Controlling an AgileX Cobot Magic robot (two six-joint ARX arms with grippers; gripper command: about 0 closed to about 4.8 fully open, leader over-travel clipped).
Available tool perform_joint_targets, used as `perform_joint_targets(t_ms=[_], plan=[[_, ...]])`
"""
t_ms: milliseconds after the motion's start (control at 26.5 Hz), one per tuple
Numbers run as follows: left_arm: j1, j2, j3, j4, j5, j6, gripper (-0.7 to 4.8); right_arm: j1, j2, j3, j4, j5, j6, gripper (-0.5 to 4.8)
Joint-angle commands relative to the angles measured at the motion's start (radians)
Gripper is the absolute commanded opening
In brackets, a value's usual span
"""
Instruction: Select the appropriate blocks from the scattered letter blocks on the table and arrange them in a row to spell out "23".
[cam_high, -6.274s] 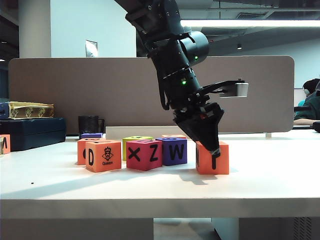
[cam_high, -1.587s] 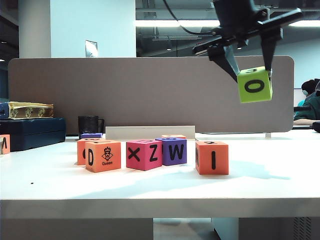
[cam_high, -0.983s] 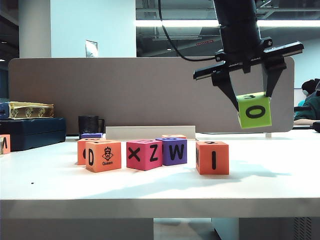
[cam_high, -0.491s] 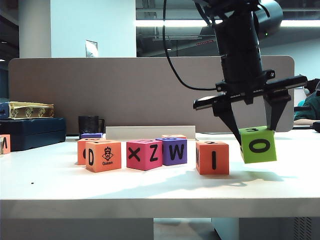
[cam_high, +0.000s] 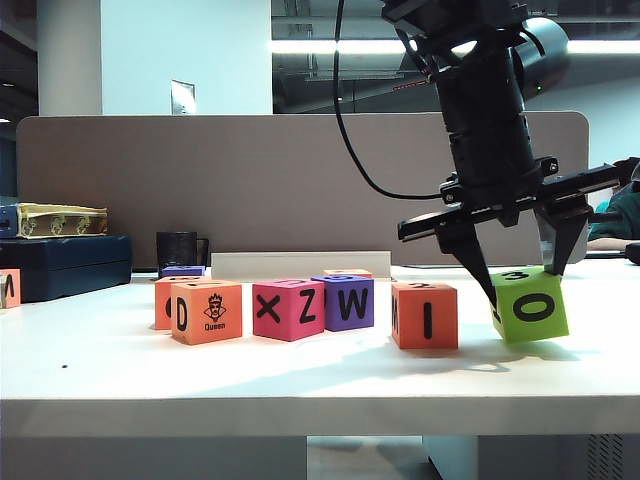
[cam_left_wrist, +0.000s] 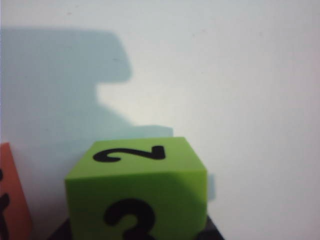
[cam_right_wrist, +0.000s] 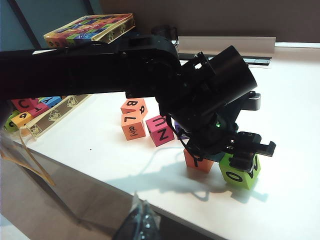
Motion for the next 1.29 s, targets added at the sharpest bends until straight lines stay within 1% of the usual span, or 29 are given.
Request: perform_joint_targets(t_ms=[38,189,718,756,869,907,1285], plan=[[0.000,-0.006,0.004,0.012,-0.007,-0.014,2.14,0.000,0.003,0.003,0.016,0.000,-0.003,-0.01],[0.005,-0.006,0.004,0.013,-0.008,-0.025,2.14,0.000,0.003,0.003,0.016,0.000,-0.003,-0.01],[0.008,0.000,0.004,0.047,-0.015,-0.023,2.16,0.000,0.003,0.003,0.016,0.000,-0.003,-0.01],[0.008,0.000,0.004,0.047,-0.015,-0.023,2.20,0.000,0.003,0.003,0.016,0.000,-0.003,-0.01],[0.008,0.000,0.004,0.048,-0.015,-0.020,2.70,0.000,0.003,0.003,0.016,0.000,-0.003,-0.01],[0.008,0.000,0.004,0.050,-0.015,-0.019,2.78,0.000,0.003,0.003,0.016,0.000,-0.003,-0.01],[0.008,0.000,0.004,0.044,-0.014,-0.001,2.79,0.000,0.003,0.003,0.016,0.000,-0.003,-0.01]])
